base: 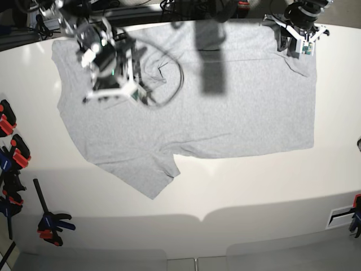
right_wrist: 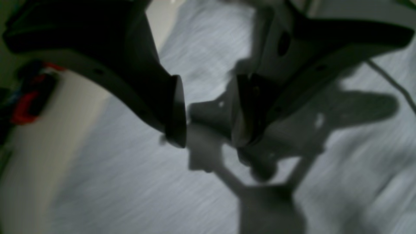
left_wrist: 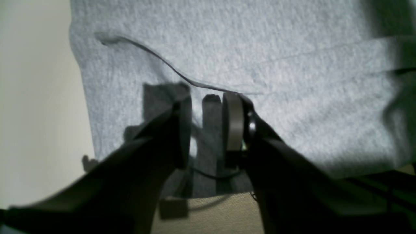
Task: Fold the T-shirt properly
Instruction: 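Move the right gripper over the shirt and back to the folded edge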
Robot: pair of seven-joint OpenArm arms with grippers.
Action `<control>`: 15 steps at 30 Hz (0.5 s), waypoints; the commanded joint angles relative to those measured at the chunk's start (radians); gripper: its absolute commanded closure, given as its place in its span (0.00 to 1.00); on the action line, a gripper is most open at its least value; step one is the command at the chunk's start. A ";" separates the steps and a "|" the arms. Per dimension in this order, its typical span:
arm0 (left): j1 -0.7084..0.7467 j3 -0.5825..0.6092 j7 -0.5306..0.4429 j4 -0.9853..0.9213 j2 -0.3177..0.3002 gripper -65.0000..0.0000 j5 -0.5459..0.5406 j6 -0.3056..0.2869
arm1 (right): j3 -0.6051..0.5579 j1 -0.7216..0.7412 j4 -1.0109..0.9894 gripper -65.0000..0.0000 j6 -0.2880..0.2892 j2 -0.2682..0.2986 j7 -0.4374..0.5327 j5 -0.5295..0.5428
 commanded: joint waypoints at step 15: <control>0.006 -0.005 -0.024 0.017 -0.007 0.77 -0.003 0.000 | 0.531 -0.412 0.173 0.66 -0.043 0.008 0.127 0.209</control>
